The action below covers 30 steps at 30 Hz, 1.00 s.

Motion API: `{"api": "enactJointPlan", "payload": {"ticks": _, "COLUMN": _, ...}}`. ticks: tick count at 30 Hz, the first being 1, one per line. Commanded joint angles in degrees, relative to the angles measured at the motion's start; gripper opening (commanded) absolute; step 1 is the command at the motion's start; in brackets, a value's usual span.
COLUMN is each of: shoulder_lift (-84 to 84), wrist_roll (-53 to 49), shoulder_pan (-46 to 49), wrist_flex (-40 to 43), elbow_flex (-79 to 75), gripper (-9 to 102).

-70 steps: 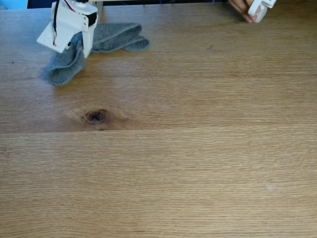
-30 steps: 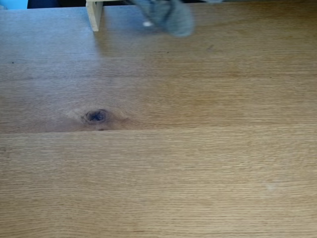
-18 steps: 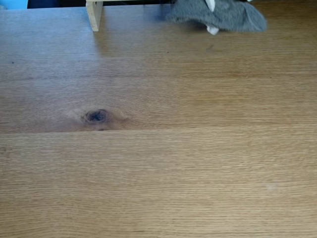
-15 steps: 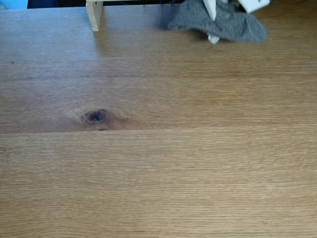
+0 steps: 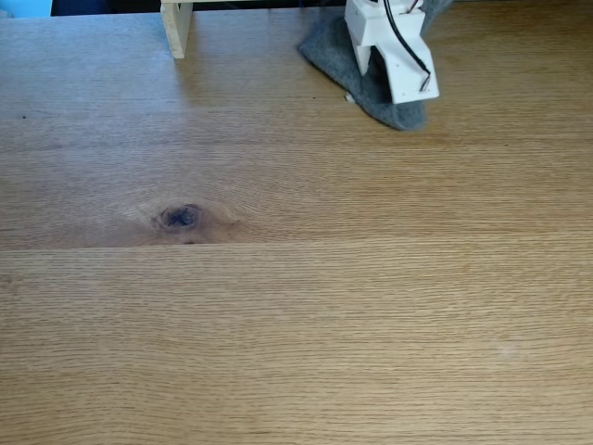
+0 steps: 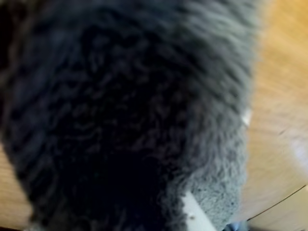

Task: Clean the area in front of the robot

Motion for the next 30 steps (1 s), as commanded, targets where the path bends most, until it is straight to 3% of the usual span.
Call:
{"api": "enactJointPlan", "payload": {"ticks": 1, "shoulder_lift": -0.6, "wrist_roll": 5.6, "shoulder_pan": -1.6, "wrist_flex": 0.4, "elbow_flex": -1.6, "gripper": 0}}
{"api": "enactJointPlan", "payload": {"ticks": 15, "shoulder_lift": -2.0, "wrist_roll": 14.9, "shoulder_pan": 2.0, "wrist_flex": -21.8, "elbow_flex": -1.7, "gripper": 0}}
{"api": "enactJointPlan", "payload": {"ticks": 23, "shoulder_lift": -7.4, "wrist_roll": 6.9, "shoulder_pan": 14.9, "wrist_flex": -37.4, "elbow_flex": -1.7, "gripper": 0}}
{"api": "enactJointPlan", "payload": {"ticks": 26, "shoulder_lift": -7.4, "wrist_roll": 2.3, "shoulder_pan": 20.0, "wrist_flex": -37.3, "elbow_flex": -1.7, "gripper": 0}}
{"api": "enactJointPlan", "payload": {"ticks": 30, "shoulder_lift": -3.7, "wrist_roll": 0.2, "shoulder_pan": 21.6, "wrist_flex": -28.3, "elbow_flex": -0.7, "gripper": 0}}
